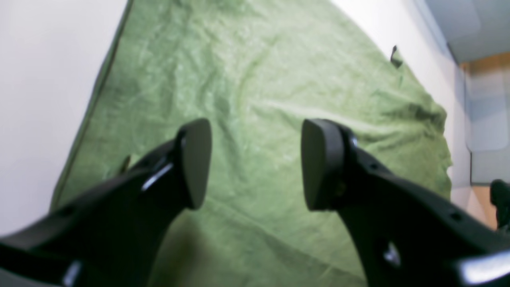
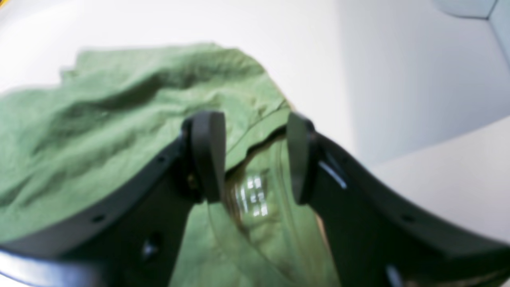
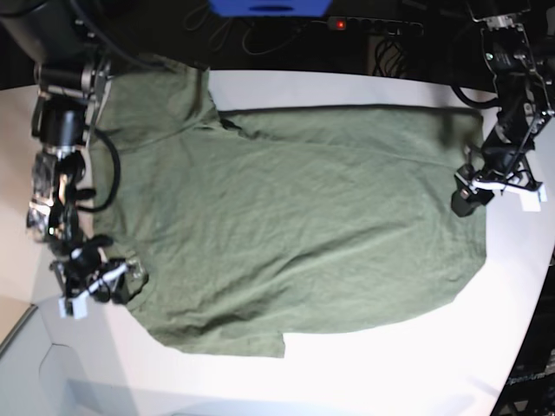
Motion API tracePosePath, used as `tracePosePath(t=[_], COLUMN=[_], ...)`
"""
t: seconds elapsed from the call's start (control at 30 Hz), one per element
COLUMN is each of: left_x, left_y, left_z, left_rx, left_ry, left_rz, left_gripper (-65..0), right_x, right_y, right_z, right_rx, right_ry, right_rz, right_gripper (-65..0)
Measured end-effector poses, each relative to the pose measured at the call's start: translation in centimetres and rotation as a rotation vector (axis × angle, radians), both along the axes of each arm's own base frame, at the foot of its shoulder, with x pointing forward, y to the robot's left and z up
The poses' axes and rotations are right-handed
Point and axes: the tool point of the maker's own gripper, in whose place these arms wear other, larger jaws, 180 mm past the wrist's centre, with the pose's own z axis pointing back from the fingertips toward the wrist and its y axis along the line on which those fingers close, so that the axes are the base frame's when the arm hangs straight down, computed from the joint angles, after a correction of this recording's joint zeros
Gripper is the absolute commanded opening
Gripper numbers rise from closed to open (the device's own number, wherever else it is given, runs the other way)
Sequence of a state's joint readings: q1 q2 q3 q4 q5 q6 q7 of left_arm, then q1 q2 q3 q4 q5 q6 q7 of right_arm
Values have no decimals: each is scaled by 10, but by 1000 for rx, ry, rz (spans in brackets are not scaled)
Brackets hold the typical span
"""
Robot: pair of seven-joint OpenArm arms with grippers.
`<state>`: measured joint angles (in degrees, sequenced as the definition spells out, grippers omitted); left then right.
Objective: Layout the t-shirt on the table in an organized manner, then fold the t-shirt properly
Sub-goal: 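Grasp the shirt's shoulder edges with both grippers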
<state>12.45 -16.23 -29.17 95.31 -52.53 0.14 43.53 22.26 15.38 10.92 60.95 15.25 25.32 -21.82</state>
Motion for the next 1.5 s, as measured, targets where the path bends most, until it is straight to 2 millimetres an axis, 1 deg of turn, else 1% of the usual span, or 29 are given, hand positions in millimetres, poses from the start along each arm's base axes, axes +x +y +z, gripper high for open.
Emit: tracePosePath(t=[0.07,0.1,0.13,0.2,0.27,0.3,0.37,0.4,0.43,0.53,0.6,0.7,0.8,0.87,0.97,1.03,1.13,1.17,1.33,1.37,1.47,1.5], left_x=[-14,-23,-31,-37,-38,-40,-47,-50,-51,-49,-44,-44,-48,-49,-46,-42,-37,-36,-35,-35,-34,-34], left_y=[13,22,32,39,37,38,45,46,46,40,37,41,38,38,38,35,18,15,12,10,9,9], left_z=[-4,-8,-12,-15,-16,-19,-26,-30,-32,-38,-40,-55,-68,-72,-71,-70,-73,-74,-75,-75,-75,-75], left_rx=[6,16,24,34,32,46,114,129,145,159,160,159,128,122,120,125,119,120,122,123,119,120], left_ry=[15,36,55,71,73,83,125,141,150,160,156,193,223,235,228,223,230,225,227,228,230,230], left_rz=[34,64,93,113,104,99,100,99,102,111,109,134,138,142,142,128,71,66,55,48,46,45], left_gripper=[-294,-294,-294,-294,-294,-294,-294,-294,-294,-294,-295,-296,-297,-297,-297,-298,-298,-298,-301,-317,-409,-423], right_x=[-21,-28,-33,-43,-55,-63,-79,-83,-86,-91,-98,-110,-114,-115,-118,-119,-119,-119,-123,-123,-123,-123], right_y=[5,9,12,16,17,18,19,19,19,19,20,19,19,14,4,4,5,5,5,5,5,5], right_z=[-10,-10,-6,8,11,9,-3,-5,-5,1,-4,-16,-20,-20,-19,-20,-20,-21,-24,-24,-24,-24], right_rx=[-35,-43,-47,-33,-17,-6,6,6,3,-3,-7,-12,-11,-9,-12,-12,-11,-11,-13,-12,-12,-13], right_ry=[46,46,29,-24,-46,-45,-12,-6,-5,-28,-15,26,37,35,34,38,38,39,50,50,48,49], right_rz=[22,30,30,22,-4,-16,-33,-36,-37,-35,-33,-33,-33,-48,-75,-76,-72,-72,-72,-72,-71,-71], right_gripper=[-388,-388,-388,-385,-385,-385,-385,-385,-385,-385,-387,-387,-387,-387,-386,-386,-386,-386,-386,-386,-386,-386])
